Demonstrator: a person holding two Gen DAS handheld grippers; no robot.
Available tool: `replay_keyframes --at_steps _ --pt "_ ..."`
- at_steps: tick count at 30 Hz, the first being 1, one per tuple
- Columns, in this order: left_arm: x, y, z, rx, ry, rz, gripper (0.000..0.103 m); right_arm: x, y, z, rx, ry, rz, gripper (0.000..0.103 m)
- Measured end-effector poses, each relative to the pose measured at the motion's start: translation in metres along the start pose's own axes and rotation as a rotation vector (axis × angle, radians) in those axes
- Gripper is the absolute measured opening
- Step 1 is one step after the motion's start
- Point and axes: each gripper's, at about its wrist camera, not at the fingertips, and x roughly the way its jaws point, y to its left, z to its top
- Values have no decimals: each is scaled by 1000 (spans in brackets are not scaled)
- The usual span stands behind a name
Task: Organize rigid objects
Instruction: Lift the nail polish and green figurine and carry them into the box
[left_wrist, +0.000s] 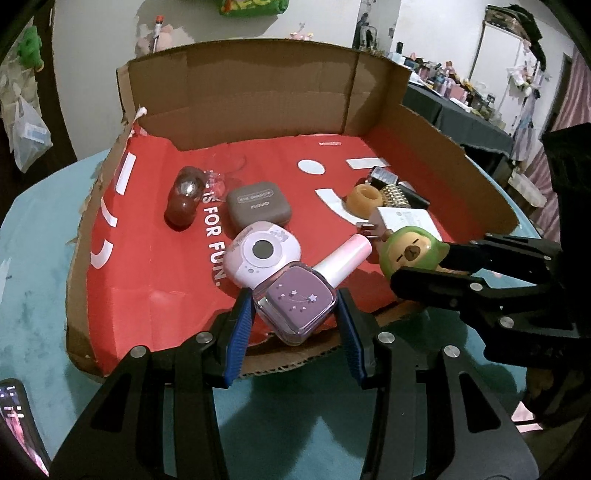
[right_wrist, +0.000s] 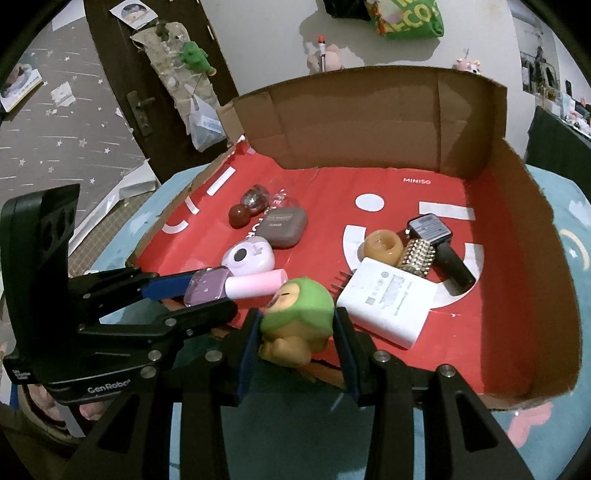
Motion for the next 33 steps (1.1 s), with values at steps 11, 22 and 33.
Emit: replay_keyframes --at_steps 11,22,33 --pt "5 1 3 -5 11 -23 42 15 -4 1 15 41 26 42" --pt "12 1 9 -3 18 -10 42 21 -11 2 26 54 6 42" --pt "30 16 13 -50 42 38 42 17 -29 3 48 33 -90 42"
